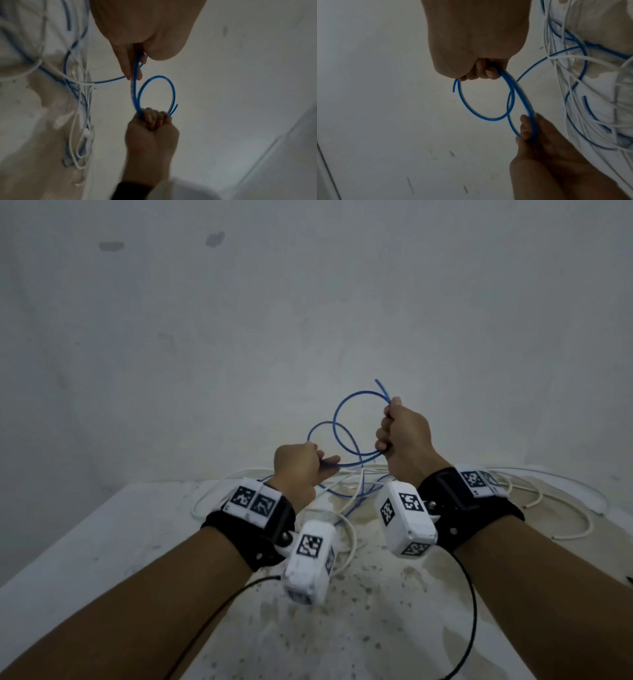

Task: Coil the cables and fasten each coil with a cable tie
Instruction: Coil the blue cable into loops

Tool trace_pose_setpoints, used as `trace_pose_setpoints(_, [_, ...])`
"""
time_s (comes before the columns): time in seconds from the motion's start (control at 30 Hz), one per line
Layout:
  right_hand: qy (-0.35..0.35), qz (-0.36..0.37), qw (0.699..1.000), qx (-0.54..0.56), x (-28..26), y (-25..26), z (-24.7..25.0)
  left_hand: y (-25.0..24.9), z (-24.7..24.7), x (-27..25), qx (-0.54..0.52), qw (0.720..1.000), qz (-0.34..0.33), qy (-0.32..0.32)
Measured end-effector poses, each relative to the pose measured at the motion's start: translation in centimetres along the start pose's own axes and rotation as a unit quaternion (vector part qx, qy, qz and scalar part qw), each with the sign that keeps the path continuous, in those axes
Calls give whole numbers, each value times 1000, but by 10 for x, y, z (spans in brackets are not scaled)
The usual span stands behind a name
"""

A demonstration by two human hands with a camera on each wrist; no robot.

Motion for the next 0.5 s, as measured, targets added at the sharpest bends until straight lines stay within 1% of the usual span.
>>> trace_pose_setpoints(0.1, [-2, 1, 1000, 8, 2, 0, -1, -10, -8, -5, 103, 988, -111, -5])
trace_pose_setpoints(0.17, [21, -11, 1000, 5, 0, -9, -8, -20, -2, -3, 152, 975, -159, -32])
trace_pose_setpoints(0.2, [34, -18, 999, -1, -2, -14, -12, -25, 4, 0, 160, 972, -167, -47])
trace_pose_setpoints(0.23, [46, -27, 999, -9, -5, -21, -15, -30, 9, 3, 145, 973, -170, -54])
trace_pose_setpoints(0.33, [61, -51, 997, -26, -12, -40, -21, -44, 17, 3, 86, 980, -178, -31])
trace_pose_setpoints(0.43, [61, -66, 996, -19, -17, -52, -26, -56, 22, 0, 131, 968, -215, -12])
trace_pose_setpoints(0.5, [62, -71, 996, -2, -20, -53, -30, -60, 26, -3, 207, 942, -264, 0])
Point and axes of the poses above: each hand's wrist, its own x-axis towards the middle knuckle, its own z-axis out of the back of the hand, y = z × x, the point moved 8 cm from there along x, towards the middle knuckle, and after that the axes turned 13 degrees about x, right-handed, at the moved point
